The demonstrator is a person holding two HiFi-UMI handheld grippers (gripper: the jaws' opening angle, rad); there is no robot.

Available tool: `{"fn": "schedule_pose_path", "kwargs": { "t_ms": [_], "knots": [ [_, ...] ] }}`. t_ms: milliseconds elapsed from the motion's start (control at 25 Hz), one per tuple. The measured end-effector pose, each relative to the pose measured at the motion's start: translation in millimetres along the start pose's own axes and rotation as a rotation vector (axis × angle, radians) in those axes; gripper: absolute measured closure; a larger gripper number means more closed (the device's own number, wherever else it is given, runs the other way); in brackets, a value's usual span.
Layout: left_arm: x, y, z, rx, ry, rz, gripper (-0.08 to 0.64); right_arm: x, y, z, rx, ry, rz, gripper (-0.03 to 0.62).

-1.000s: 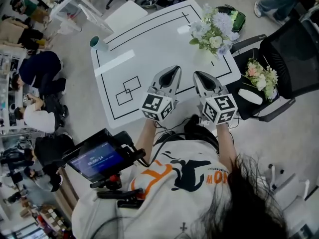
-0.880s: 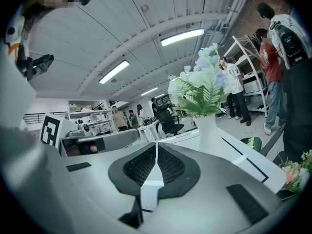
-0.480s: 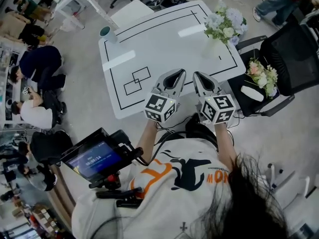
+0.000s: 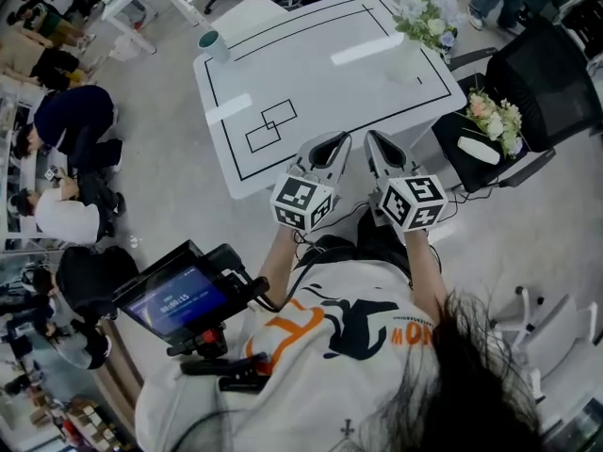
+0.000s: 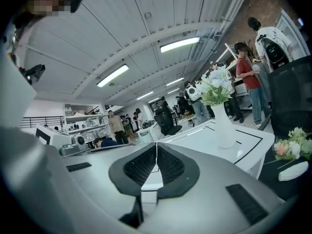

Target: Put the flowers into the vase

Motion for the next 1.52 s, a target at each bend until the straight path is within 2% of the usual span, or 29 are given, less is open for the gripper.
{"fn": "schedule_pose_path", "kwargs": {
  "t_ms": [360, 840, 1160, 1520],
  "knots": [
    [32, -25, 44, -0.007, -0.013, 0.047, 0.546, -23, -23, 50, -0.009, -0.044, 0.025, 0.575],
    [96, -18, 37, 0.008, 0.047, 0.039, 0.546, -11, -12, 99, -0.015, 0.038, 0.034, 0.577],
    [144, -18, 26, 0.007, 0.068, 0.025, 0.546, 9, -5, 138, -0.015, 0.063, 0.045, 0.578],
    [166, -27, 39, 0.015, 0.103, 0.038, 0.546, 9, -11, 163, -0.006, 0.075, 0.064, 0.578]
  ]
}}
Point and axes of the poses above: the fingertips, and each gripper's own axes: z backward along the fingers, x to its right, y out of its top, the point moved 4 cm from there along z, backward along the fingers, and after that the axes turned 3 degrees about x, right-handed, at the moved point
